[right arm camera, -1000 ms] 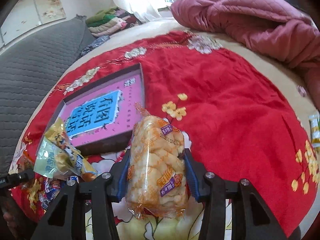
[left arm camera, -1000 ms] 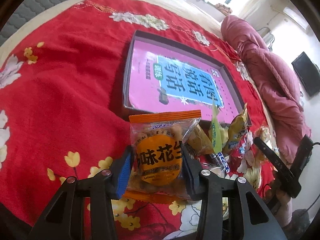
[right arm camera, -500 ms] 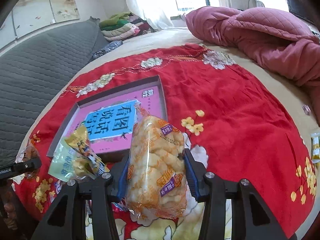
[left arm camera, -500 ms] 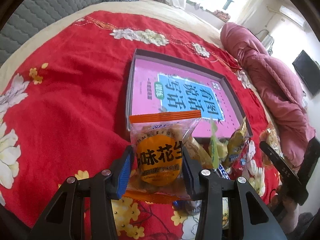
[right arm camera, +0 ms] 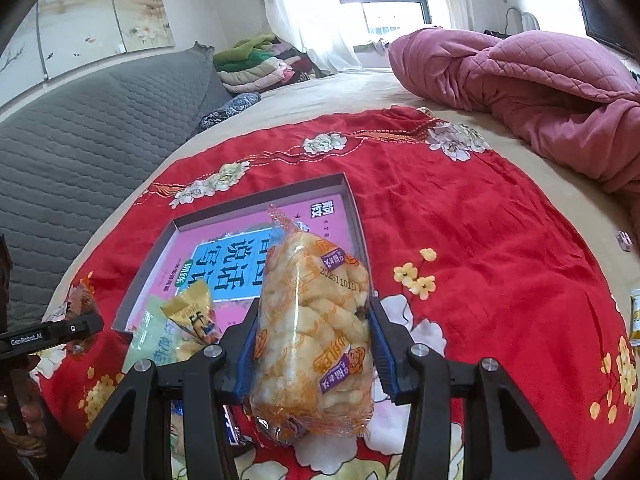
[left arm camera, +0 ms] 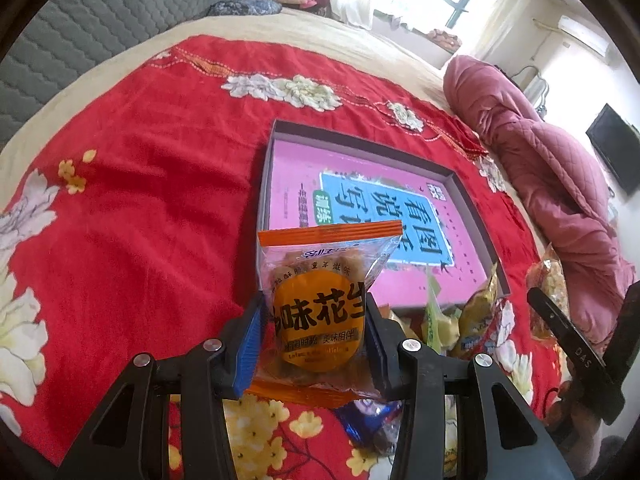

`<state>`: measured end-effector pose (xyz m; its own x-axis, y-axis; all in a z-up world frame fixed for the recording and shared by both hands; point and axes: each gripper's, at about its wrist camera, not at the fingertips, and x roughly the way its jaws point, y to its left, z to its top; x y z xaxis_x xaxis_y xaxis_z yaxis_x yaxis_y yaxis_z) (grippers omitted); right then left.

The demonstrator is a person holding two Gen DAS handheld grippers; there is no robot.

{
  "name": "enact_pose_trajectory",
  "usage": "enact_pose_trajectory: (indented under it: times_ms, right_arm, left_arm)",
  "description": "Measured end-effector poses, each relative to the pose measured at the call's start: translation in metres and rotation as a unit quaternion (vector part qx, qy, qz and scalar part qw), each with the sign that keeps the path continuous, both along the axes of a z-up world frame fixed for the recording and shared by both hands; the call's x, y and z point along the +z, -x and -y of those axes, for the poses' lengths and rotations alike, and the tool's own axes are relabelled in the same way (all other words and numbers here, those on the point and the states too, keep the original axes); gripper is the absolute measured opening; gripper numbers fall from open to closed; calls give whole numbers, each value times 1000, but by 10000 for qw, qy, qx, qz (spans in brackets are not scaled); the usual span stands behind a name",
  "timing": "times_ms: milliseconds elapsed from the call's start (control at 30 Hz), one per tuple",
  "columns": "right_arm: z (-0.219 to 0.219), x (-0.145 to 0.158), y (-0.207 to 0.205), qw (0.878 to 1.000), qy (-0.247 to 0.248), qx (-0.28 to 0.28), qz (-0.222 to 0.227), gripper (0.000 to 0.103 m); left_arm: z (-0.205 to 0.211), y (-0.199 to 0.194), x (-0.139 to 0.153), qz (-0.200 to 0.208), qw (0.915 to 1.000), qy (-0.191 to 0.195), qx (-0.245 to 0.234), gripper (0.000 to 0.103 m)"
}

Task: Organize snacks
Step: 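Lift the puff bag with the right tool while the left tool lifts the peanut bag toward the tray, then lower the puff bag into the tray and open the right tool while the left tool carries the peanut bag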

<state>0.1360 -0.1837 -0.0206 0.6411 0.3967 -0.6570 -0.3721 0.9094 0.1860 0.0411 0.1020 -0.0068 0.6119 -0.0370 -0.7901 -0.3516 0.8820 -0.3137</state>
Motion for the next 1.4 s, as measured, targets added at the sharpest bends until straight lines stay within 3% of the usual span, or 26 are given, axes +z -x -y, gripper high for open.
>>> enact_pose_trajectory:
  times_ms: [700, 1400]
  right_arm:
    - [-14, 14, -16, 9995, 109, -109, 291, 49]
    - [-31, 7, -35, 9996, 138, -64, 254, 49]
  left_arm:
    - [-4, -31, 2, 142, 9998, -158, -61, 47]
    - [-7, -62, -6, 108, 9995, -196, -203, 47]
